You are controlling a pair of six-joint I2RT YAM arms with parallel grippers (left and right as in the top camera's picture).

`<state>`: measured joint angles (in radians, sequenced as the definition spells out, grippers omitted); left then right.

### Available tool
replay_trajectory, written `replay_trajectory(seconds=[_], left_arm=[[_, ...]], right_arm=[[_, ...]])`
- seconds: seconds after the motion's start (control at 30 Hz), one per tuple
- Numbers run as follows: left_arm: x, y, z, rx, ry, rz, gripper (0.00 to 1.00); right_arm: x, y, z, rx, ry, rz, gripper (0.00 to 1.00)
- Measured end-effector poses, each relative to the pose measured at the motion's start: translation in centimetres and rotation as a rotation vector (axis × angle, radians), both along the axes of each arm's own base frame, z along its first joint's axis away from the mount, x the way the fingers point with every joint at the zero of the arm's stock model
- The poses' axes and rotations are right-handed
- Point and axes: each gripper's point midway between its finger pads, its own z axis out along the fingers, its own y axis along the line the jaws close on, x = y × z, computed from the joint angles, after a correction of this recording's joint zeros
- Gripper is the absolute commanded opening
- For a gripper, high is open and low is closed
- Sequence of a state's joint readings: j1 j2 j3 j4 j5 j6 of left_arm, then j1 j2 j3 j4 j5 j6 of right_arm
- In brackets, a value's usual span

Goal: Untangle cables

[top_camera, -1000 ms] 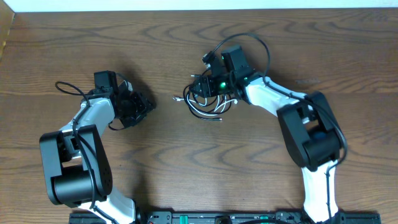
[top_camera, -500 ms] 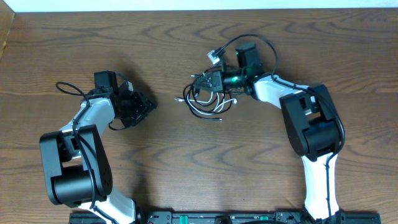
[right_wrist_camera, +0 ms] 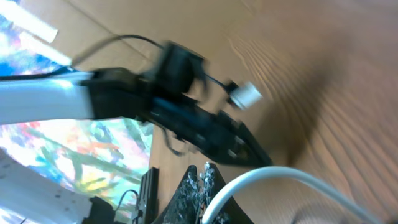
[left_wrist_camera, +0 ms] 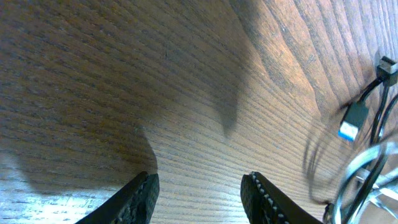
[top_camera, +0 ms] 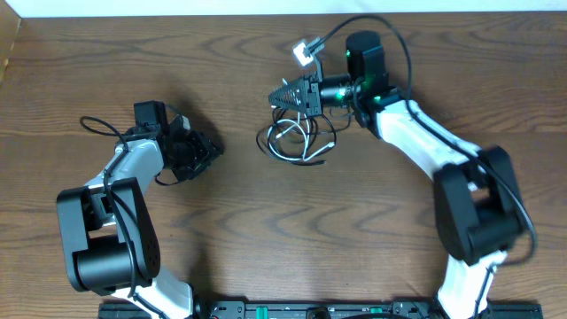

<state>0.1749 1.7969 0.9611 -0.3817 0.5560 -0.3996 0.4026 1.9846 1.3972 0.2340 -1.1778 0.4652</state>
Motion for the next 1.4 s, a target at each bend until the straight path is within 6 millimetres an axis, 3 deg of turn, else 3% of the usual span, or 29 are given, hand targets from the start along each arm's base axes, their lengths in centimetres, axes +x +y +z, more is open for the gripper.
replay_trajectory(seconds=[0.1, 0.23, 0.5, 0.63, 0.97, 1.23, 1.4], left_arm=[[0.0, -0.3, 0.2, -0.014, -0.008, -0.014, 0.51], [0.1, -1.1, 0.7, -0.056, -0.04, -0.058, 0.54], [0.7, -5.2, 4.6, -0.291, -0.259, -0.289, 0.54], [0.4, -6.2, 5.8, -0.357, -0.324, -0.355, 0.54], [0.6, -6.0, 5.6, -0.325, -0.345, -0.375, 0.54], [0.9, -4.3, 3.5, -0.206, -0.248, -0.284, 0.54], [0.8, -3.9, 3.1, -0.184, -0.226, -0.265, 0.55]], right_arm=[[-1.4, 0.2, 3.7, 0.033, -0.102, 0.019, 0.01], [-2.9, 0.7, 6.3, 0.057, -0.183, 0.039, 0.01], [-3.6, 1.2, 7.0, 0.063, -0.216, 0.049, 0.01], [-3.6, 1.2, 7.0, 0.063, -0.221, 0.049, 0.01], [-3.5, 1.3, 8.1, 0.096, -0.292, 0.046, 0.01], [-3.5, 1.3, 12.3, 0.217, -0.439, 0.03, 0.01], [-3.1, 1.2, 13.4, 0.246, -0.447, -0.003, 0.01]])
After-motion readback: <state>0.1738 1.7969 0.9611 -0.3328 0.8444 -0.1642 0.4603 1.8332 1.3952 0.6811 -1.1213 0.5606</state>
